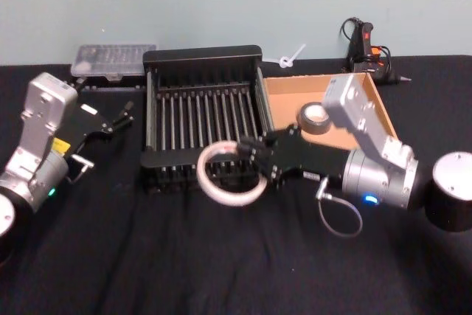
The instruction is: Pick up the white tape and place it into the black box , Pick up the silver tape and place it into the brown box.
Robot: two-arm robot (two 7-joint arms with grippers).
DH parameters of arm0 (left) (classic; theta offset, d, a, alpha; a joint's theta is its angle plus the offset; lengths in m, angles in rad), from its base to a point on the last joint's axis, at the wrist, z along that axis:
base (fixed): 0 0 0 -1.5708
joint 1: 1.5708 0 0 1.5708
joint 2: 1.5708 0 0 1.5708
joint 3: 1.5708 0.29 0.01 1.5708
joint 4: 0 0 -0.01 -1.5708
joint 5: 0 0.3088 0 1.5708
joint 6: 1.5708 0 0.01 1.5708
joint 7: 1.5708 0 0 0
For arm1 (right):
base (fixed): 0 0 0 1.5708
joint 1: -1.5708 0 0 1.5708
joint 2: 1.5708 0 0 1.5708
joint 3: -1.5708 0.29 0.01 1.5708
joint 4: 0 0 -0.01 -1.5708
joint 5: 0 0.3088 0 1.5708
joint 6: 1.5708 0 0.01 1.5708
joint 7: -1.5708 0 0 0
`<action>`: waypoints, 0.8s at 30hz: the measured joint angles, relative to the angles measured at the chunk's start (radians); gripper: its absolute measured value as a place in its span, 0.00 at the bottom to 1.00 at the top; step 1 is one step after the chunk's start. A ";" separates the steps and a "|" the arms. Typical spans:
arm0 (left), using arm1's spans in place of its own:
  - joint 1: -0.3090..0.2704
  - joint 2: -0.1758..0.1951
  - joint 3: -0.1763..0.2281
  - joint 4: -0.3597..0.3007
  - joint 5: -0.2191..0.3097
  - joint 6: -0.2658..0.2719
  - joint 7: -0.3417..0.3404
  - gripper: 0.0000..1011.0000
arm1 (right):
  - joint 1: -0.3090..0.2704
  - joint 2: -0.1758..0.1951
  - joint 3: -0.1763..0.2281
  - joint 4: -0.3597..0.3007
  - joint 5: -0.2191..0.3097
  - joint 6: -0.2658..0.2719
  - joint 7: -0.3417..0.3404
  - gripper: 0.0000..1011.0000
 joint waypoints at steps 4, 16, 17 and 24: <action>0.000 0.000 0.000 0.000 0.000 0.000 0.000 0.99 | 0.014 -0.009 0.018 0.001 0.006 -0.010 -0.025 0.08; 0.000 0.000 0.000 0.000 0.000 0.000 0.000 0.99 | 0.075 -0.075 0.049 0.075 -0.005 -0.004 -0.103 0.08; 0.000 0.000 0.000 0.000 0.000 0.000 0.000 0.99 | 0.079 -0.081 0.051 0.081 -0.008 0.000 -0.112 0.08; 0.000 0.000 0.000 0.000 0.000 0.000 0.000 0.99 | 0.122 -0.145 0.066 0.160 -0.054 0.046 -0.198 0.08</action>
